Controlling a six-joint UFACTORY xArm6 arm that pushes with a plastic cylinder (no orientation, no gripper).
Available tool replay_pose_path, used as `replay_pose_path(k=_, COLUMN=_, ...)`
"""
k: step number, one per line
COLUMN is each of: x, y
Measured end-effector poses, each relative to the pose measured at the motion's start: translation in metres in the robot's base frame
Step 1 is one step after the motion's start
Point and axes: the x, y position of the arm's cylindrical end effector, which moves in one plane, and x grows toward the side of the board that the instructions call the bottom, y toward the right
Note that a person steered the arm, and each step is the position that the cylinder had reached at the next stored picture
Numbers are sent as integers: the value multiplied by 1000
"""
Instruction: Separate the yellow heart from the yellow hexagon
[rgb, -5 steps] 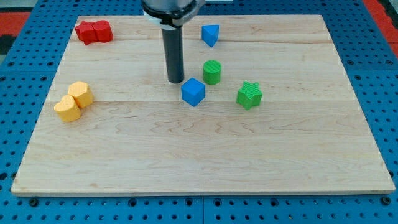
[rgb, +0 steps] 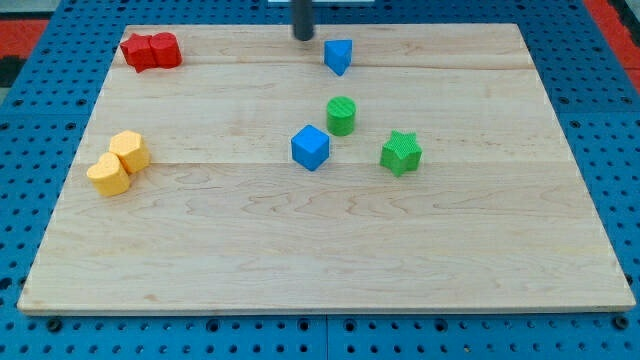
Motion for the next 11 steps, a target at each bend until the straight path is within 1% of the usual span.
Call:
replay_pose_path(k=1, x=19, y=40)
replay_pose_path(k=2, x=57, y=19)
replay_pose_path(k=3, x=76, y=-30)
replay_pose_path(k=4, x=110, y=-62)
replay_pose_path(k=5, x=135, y=-76)
replay_pose_path(k=6, x=141, y=-106)
replay_pose_path(k=7, x=141, y=-206)
replay_pose_path(k=8, x=153, y=-269)
replay_pose_path(k=9, x=191, y=-294)
replay_pose_path(k=10, x=220, y=-276)
replay_pose_path(k=11, x=222, y=-247)
